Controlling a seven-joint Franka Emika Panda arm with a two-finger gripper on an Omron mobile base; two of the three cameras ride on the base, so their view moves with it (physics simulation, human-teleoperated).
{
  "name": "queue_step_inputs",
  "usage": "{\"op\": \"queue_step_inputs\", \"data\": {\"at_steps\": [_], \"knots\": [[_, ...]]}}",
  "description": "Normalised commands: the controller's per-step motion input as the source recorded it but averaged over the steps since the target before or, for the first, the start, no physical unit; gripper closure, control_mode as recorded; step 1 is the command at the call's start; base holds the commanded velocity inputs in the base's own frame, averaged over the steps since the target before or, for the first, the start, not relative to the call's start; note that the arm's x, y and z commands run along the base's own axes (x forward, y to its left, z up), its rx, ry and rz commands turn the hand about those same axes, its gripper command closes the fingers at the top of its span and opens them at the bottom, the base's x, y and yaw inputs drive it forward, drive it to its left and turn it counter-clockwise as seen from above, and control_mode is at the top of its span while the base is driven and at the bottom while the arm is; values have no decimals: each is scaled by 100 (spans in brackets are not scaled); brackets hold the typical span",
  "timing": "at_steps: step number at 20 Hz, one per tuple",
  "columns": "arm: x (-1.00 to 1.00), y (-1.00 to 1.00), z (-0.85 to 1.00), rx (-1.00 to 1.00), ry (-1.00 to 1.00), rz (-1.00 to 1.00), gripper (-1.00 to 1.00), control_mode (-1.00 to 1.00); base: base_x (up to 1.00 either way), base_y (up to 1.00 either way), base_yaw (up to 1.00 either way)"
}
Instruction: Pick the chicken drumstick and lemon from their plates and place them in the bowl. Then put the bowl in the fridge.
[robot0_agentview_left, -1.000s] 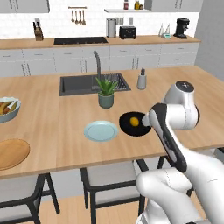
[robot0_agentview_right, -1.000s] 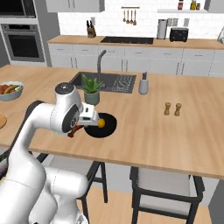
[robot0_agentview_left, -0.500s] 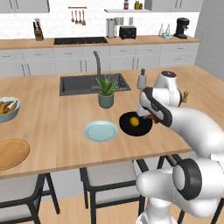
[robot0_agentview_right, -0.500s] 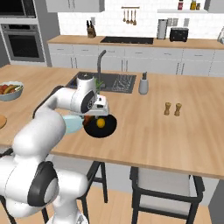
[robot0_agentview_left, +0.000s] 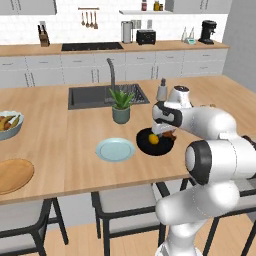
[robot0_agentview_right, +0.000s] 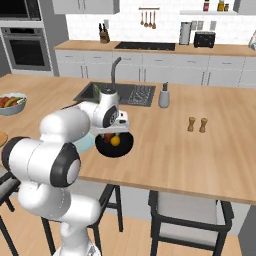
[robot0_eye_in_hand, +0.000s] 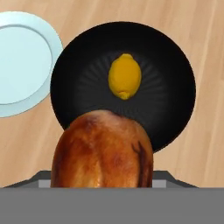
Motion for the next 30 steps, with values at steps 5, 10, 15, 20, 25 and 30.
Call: {"op": "queue_step_inputs", "data": {"at_steps": [5,10,15,20,25,30], "knots": [[24,0,-24,-2,0,0,100,-100,0,0,0],[3,0,-20,0,0,0,100,-100,0,0,0],[29,-16,-21,0,0,0,100,-100,0,0,0],[53,-7,-28,0,0,0,100,-100,0,0,0],[24,0,-24,0,0,-1,100,-100,0,0,0],[25,0,-24,0,0,-4,100,-100,0,0,0]]}}
